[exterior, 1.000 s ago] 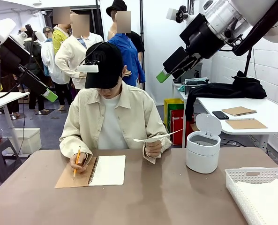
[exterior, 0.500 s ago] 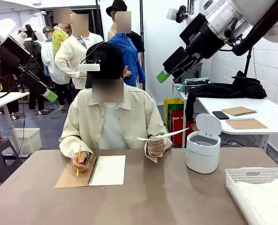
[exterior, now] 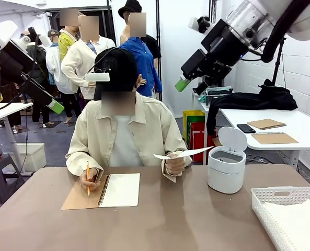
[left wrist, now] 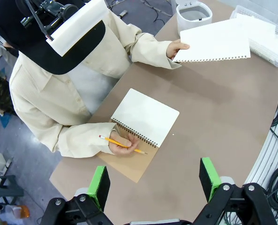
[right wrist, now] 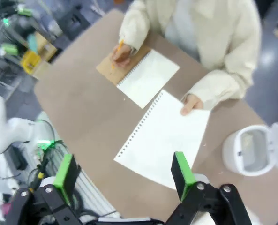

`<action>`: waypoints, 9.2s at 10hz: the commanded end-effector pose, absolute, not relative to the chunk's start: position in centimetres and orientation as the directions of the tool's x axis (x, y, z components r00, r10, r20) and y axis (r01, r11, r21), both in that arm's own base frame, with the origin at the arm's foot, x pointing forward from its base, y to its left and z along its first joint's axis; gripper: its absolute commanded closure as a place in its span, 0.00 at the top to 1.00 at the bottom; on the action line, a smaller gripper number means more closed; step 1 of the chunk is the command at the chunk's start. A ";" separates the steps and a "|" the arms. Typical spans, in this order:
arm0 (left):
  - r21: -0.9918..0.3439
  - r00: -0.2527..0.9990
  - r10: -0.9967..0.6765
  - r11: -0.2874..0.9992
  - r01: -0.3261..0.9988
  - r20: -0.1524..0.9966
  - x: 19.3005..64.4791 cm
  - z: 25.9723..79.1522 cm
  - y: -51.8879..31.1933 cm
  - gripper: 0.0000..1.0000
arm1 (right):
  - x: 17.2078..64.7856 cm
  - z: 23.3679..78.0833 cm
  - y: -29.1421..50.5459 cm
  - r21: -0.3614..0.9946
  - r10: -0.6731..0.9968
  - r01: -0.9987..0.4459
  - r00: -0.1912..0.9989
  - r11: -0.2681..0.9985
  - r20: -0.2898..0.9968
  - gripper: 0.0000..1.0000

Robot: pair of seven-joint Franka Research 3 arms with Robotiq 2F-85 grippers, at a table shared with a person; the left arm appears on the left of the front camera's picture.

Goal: Sort the paper based on its condition.
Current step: If a person hands you a paper, place it in the Organizing basket , and if it's crumpled, put it in the Trash can.

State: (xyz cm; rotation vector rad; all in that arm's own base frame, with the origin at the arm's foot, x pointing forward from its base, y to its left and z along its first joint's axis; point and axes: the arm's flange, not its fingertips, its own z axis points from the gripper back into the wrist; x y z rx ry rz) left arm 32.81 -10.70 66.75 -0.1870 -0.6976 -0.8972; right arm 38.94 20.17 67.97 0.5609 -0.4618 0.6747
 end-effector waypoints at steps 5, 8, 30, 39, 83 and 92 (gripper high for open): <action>0.130 0.424 -0.649 0.628 0.767 0.631 32.9 66.8 -10.7 1.00 | 50.5 64.5 19.3 0.539 0.105 -0.098 0.994 0.836 0.018 1.00; 0.130 0.424 -0.649 0.628 0.767 0.631 32.9 66.8 -10.7 1.00 | 54.1 59.5 16.3 0.535 -0.023 0.105 0.987 0.838 -0.157 1.00; 0.130 0.424 -0.649 0.628 0.767 0.631 32.9 66.8 -10.7 1.00 | 54.3 44.7 16.4 0.710 0.175 0.186 0.898 0.679 -0.403 0.81; 0.130 0.424 -0.649 0.628 0.767 0.631 32.9 66.8 -10.7 1.00 | 54.2 44.5 16.4 0.694 0.173 0.226 0.873 0.683 -0.455 0.00; 0.130 0.424 -0.649 0.628 0.767 0.631 32.9 66.8 -10.7 1.00 | 37.4 44.1 0.7 0.056 0.147 -0.150 0.988 0.987 0.052 0.00; 0.130 0.424 -0.649 0.628 0.767 0.631 32.9 66.8 -10.7 1.00 | 35.5 41.4 1.3 0.198 0.024 -0.032 0.999 0.980 0.044 0.00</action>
